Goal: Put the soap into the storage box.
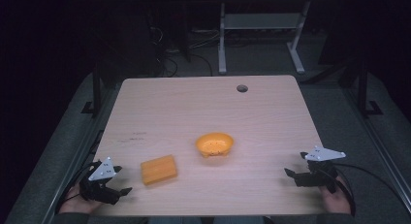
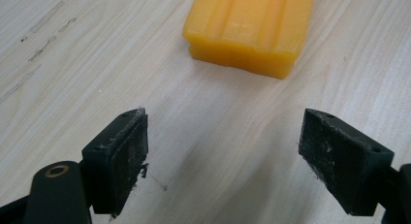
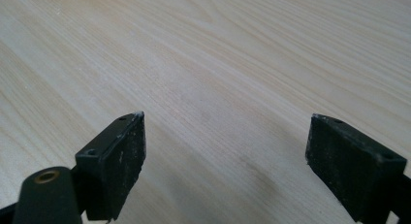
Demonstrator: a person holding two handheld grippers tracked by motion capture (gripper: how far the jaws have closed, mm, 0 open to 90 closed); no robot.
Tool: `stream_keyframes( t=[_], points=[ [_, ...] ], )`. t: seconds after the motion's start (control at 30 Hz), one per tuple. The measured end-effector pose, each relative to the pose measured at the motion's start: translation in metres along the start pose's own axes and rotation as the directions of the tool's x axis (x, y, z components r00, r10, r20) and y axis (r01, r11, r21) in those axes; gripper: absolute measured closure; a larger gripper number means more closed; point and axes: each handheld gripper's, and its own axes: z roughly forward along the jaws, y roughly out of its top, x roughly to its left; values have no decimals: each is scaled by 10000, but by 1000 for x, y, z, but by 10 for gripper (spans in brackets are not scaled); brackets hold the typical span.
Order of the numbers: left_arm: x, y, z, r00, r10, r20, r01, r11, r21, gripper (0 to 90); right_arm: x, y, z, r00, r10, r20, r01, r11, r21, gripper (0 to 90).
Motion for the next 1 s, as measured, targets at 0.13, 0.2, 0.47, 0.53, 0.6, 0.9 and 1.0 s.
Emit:
stream_keyframes(
  t=[0.13,0.2,0.47,0.53,0.6,0.9,1.0],
  points=[
    [-1,2,0,10000,-11,9,11,10000,12,174,0,0,0,10000,10,-10,-10,10000,2,140],
    [-2,3,0,10000,22,-3,-22,10000,14,174,0,0,0,10000,-6,-1,6,10000,-1,139],
    [-4,6,1,9999,99,-72,-99,9999,17,174,0,0,0,10000,11,-8,-11,10000,-2,139],
    [-4,7,1,9999,152,-56,-151,9999,69,174,0,0,0,10000,9,-9,-9,10000,1,139],
    [-5,8,2,9998,174,-25,-174,9998,96,174,0,0,0,10000,10,-9,-10,10000,-2,140],
    [-8,12,3,9995,302,-12,-302,9994,184,174,0,0,-1,10000,-4,7,4,10000,-39,140],
    [-9,14,3,9994,351,-17,-350,9992,208,174,-1,0,-2,10000,28,31,-28,10000,-77,139]
  ],
)
